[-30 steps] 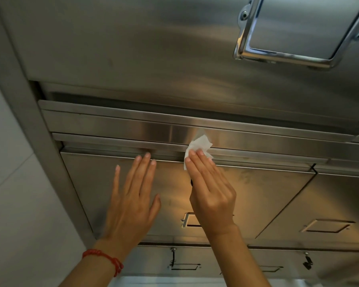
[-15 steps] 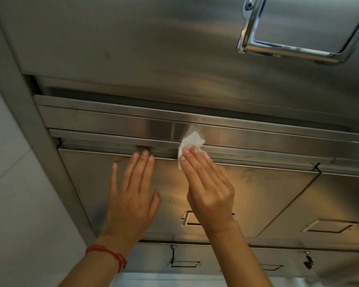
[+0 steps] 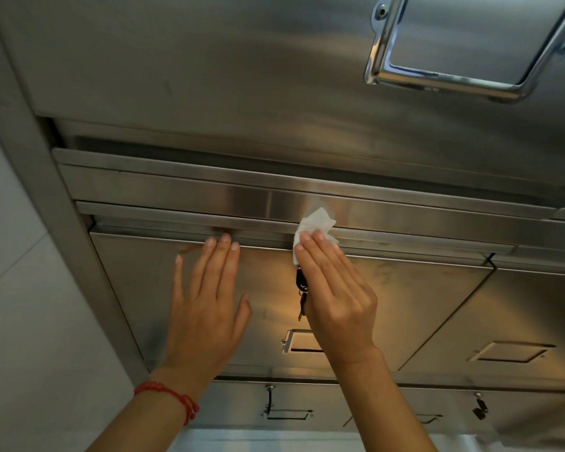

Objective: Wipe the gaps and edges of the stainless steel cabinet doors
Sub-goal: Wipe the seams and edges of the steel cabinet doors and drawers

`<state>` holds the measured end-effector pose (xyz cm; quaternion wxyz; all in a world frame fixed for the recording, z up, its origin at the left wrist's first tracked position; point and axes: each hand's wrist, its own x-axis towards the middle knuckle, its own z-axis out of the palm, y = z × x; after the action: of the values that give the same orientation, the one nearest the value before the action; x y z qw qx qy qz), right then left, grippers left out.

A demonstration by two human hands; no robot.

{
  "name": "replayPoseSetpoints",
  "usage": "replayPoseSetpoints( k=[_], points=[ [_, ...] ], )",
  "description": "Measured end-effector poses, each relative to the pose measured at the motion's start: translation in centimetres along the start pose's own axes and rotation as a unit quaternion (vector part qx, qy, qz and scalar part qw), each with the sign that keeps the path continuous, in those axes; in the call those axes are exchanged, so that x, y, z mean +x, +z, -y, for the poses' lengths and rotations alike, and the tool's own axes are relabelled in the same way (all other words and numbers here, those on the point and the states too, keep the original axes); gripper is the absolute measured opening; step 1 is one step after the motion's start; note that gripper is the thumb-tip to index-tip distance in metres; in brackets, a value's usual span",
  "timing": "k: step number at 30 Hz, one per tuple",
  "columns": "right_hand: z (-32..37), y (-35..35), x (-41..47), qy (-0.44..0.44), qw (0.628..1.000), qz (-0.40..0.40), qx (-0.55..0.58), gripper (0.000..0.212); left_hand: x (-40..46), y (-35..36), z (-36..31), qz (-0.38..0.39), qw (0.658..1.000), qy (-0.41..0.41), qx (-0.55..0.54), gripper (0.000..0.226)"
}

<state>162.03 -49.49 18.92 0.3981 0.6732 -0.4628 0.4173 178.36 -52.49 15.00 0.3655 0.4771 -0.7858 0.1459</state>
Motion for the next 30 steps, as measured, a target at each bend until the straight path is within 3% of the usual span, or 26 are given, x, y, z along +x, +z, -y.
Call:
replayPoseSetpoints(
  k=[6,11,18,24,30],
  points=[
    [1.1,0.7,0.7,-0.019,1.000,0.006,0.020,0.032,0.1,-0.1,-0.3,0.002,1.000,-0.008,-0.005,0.061],
    [0.1,0.1,-0.1,0.000,1.000,-0.001,-0.003,0.022,0.1,-0.4,-0.2,0.006,1.000,0.000,0.002,0.061],
    [2.0,1.5,0.9,-0.022,0.999,0.004,0.024,0.030,0.2,-0.4,-0.3,0.000,1.000,-0.004,-0.001,0.060],
    [0.6,0.8,0.1,-0.003,1.000,-0.011,0.006,0.021,0.2,-0.5,-0.1,0.008,1.000,0.002,0.006,0.061],
    [1.4,1.2,0.6,-0.014,0.999,0.006,0.029,0.025,0.2,-0.5,-0.2,0.007,1.000,-0.001,0.002,0.062]
  ],
)
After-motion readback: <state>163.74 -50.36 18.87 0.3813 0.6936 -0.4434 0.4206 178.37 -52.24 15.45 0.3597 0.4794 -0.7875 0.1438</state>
